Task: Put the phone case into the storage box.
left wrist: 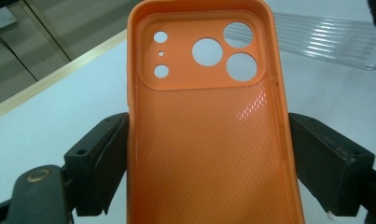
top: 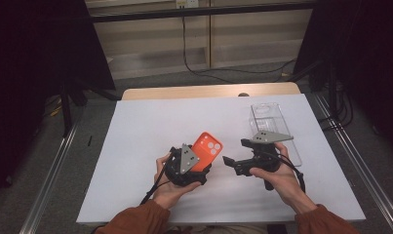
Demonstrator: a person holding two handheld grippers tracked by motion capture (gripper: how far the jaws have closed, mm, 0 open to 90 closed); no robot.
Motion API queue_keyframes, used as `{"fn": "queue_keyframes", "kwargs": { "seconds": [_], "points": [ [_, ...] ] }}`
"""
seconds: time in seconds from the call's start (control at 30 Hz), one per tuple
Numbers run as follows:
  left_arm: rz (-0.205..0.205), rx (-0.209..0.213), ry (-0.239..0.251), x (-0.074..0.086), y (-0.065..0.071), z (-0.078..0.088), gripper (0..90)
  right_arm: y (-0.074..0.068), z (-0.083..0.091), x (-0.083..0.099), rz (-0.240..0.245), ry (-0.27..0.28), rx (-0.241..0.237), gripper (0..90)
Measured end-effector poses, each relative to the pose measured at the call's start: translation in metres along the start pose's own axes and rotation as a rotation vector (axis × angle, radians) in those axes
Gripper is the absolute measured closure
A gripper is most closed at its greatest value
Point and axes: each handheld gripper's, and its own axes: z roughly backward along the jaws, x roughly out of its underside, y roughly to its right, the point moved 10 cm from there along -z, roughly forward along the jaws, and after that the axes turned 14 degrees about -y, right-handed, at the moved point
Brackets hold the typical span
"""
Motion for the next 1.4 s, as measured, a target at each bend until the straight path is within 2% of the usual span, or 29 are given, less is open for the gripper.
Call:
{"fn": "queue_keyframes", "kwargs": {
  "seconds": [0.1,0.17,0.23,0.4,0.47,0.7,0.83,0.9,0.93,1.13,1.33,1.4],
  "points": [
    [-0.011,-0.008,0.001,-0.002,0.002,-0.001,16.2,0.001,-0.001,0.001,-0.032,-0.046,-0.039,7.6],
    [-0.011,-0.009,0.005,-0.003,0.003,-0.002,16.2,-0.001,-0.003,0.002,-0.054,-0.096,-0.074,8.3],
    [-0.012,-0.012,0.006,-0.003,0.004,-0.003,16.2,-0.002,-0.003,0.001,-0.075,-0.111,-0.089,8.3],
    [-0.010,-0.022,0.013,-0.005,0.007,-0.005,16.2,0.002,-0.003,-0.004,-0.087,-0.101,-0.059,8.4],
    [-0.022,-0.033,0.008,-0.004,0.007,-0.006,16.2,0.003,-0.004,-0.004,-0.088,-0.116,-0.046,13.2],
    [-0.031,-0.052,0.011,-0.004,0.007,-0.006,16.2,0.003,-0.009,-0.009,-0.073,-0.112,-0.001,10.1],
    [-0.033,-0.064,0.012,-0.004,0.007,-0.007,16.2,0.001,-0.011,-0.012,-0.077,-0.117,0.009,21.7],
    [-0.040,-0.078,0.008,-0.004,0.006,-0.007,16.2,0.001,-0.011,-0.013,-0.071,-0.106,0.046,30.6],
    [-0.039,-0.080,0.009,-0.004,0.005,-0.007,16.2,0.001,-0.010,-0.013,-0.085,-0.109,0.054,33.6],
    [-0.044,-0.091,0.006,-0.003,0.006,-0.008,16.2,-0.001,-0.014,-0.012,-0.159,-0.136,0.013,43.7],
    [-0.050,-0.100,0.005,-0.003,0.006,-0.009,16.2,-0.001,-0.021,-0.010,-0.194,-0.182,-0.007,50.6],
    [-0.054,-0.091,0.000,-0.002,0.007,-0.010,16.3,-0.001,-0.023,-0.010,-0.208,-0.194,-0.019,52.0]
  ]
}}
